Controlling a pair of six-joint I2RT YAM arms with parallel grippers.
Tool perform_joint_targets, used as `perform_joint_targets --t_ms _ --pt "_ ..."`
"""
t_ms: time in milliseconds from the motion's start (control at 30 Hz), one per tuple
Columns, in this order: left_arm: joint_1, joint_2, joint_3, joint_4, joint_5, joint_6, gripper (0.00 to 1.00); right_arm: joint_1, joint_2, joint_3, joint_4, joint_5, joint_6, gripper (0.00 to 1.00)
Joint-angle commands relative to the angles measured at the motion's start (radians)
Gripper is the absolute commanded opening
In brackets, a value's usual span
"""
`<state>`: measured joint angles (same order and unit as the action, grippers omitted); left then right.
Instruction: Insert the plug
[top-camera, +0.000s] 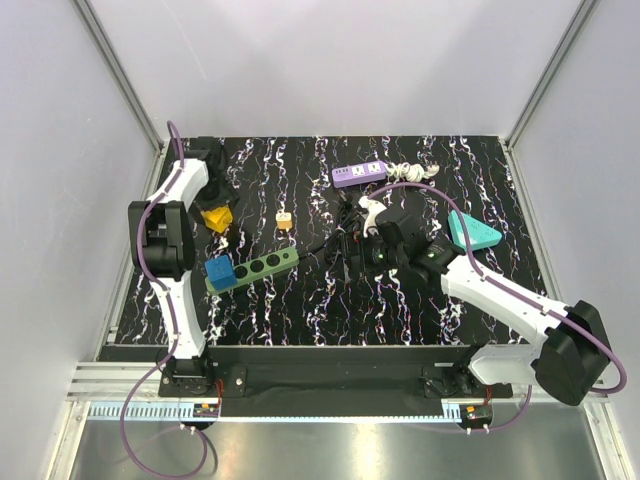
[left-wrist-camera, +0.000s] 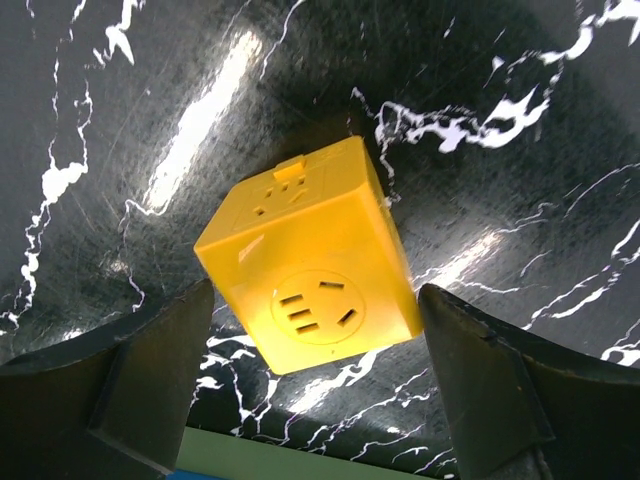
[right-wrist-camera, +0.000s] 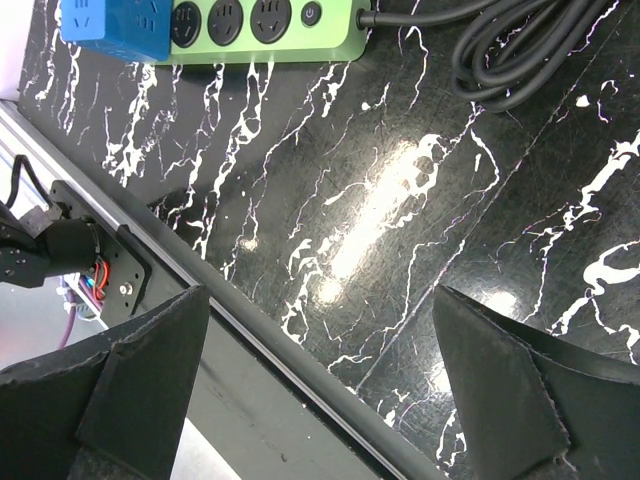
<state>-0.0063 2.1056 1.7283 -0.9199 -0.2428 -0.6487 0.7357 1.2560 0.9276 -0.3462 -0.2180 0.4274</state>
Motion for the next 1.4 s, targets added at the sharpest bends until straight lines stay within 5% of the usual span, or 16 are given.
perform_joint_targets --t_ms 0,100,200,367,467,567,833,1033,1367 --pt "0.006 0.025 0.056 0.021 -0.003 -0.016 0.86 -0.004 0.01 0.04 0.003 0.028 -0.024 1.0" --pt "0.006 0.037 0.062 0.021 0.01 -0.011 0.81 -0.004 0.01 0.037 0.004 0.029 -0.022 1.0" --pt "0.006 0.027 0.059 0.024 0.019 0.006 0.64 -0.004 0.002 0.031 0.004 0.035 -0.021 1.0" --pt "0.006 -0.03 0.025 0.039 0.007 0.05 0.16 -0.004 -0.015 0.028 0.003 0.037 0.01 1.0" --pt "-0.001 -0.088 -0.013 0.061 0.014 0.096 0.0 -0.004 -0.029 0.037 -0.004 0.035 0.042 1.0" --pt "-0.053 -0.182 -0.071 0.122 -0.003 0.179 0.0 -0.016 -0.032 0.051 -0.037 0.071 0.111 1.0" --pt "-0.414 -0.522 -0.245 0.28 -0.346 0.363 0.0 -0.28 0.04 0.205 -0.166 -0.051 0.237 0.95" --pt "-0.662 -0.757 -0.43 0.44 -0.47 0.483 0.0 -0.306 0.013 0.4 -0.253 -0.052 0.251 0.97" --pt "-1.099 -0.917 -0.742 0.945 -0.928 0.869 0.0 -0.318 -0.023 0.557 -0.382 -0.122 0.277 0.96"
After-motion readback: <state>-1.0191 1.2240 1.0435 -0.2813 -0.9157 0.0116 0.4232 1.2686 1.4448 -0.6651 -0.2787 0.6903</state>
